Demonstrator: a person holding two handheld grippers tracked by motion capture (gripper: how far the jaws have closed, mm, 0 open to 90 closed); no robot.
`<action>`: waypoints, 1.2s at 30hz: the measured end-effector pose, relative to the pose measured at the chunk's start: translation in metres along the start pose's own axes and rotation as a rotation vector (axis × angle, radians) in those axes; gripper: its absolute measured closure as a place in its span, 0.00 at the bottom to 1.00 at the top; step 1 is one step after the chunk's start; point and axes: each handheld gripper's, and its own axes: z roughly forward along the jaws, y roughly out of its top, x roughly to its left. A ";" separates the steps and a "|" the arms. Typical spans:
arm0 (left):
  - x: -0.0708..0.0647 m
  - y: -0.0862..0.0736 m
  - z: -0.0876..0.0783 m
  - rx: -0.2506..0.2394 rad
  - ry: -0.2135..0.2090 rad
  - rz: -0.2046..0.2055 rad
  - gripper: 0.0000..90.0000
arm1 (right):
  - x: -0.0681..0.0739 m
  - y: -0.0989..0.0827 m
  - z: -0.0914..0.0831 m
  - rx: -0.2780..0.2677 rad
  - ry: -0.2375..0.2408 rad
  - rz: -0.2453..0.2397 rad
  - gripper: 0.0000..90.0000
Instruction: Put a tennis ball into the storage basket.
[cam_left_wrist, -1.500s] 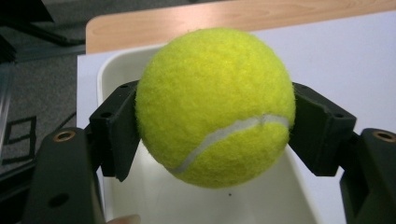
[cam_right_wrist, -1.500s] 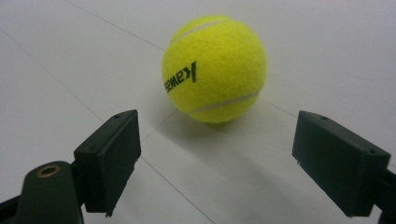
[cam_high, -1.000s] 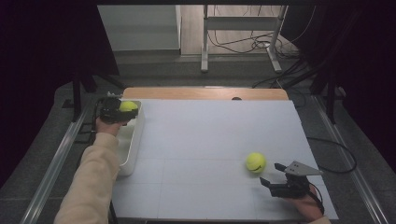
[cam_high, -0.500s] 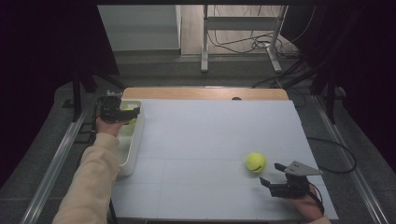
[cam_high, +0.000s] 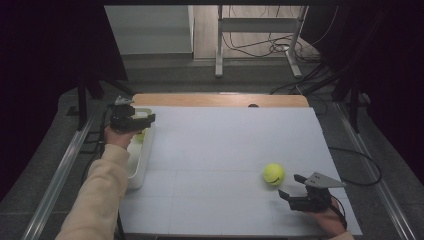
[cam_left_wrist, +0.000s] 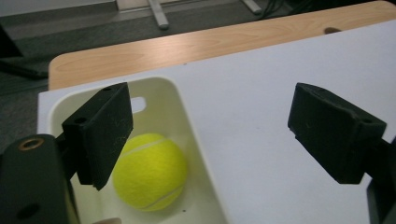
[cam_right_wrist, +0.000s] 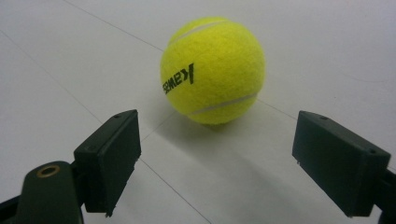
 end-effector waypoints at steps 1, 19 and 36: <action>-0.003 0.000 -0.001 -0.006 -0.013 0.010 0.16 | 0.000 0.000 0.000 -0.001 0.001 0.001 0.18; -0.047 -0.004 -0.019 -0.095 -0.179 0.059 0.16 | -0.002 0.001 0.003 -0.005 0.002 0.019 0.18; -0.080 -0.004 -0.020 -0.124 -0.273 0.091 0.17 | -0.005 0.005 0.010 -0.011 0.017 0.009 0.18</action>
